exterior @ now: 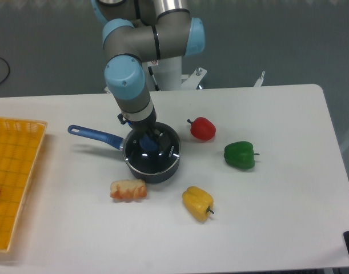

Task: Open the lid
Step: 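Close the gripper on the blue lid knob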

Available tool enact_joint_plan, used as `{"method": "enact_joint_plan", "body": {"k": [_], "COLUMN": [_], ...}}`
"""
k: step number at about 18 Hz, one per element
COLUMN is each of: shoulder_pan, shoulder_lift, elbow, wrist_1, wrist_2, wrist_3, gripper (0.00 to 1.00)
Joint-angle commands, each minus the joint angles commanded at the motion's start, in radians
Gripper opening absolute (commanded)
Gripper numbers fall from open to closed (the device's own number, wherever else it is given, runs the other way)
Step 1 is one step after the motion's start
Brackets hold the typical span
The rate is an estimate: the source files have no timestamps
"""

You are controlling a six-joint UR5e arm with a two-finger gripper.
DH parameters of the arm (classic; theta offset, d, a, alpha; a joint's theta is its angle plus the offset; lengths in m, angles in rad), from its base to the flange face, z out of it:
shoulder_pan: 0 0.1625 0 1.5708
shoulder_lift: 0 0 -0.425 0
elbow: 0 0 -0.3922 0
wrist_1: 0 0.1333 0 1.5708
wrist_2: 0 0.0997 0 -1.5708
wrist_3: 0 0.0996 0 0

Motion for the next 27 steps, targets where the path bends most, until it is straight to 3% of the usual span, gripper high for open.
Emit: {"method": "enact_joint_plan", "body": {"k": [19,24,27], "shoulder_pan": [-0.017,-0.017,-0.017], "shoulder_lift": [-0.026,-0.026,-0.026], "elbow": [0.000,0.000,0.000], "wrist_1": [0.006,0.005,0.005], "wrist_2": [0.011,0.012,0.014], "wrist_3": [-0.038,-0.038,-0.038], "gripper": [0.99,0.93,0.83]}}
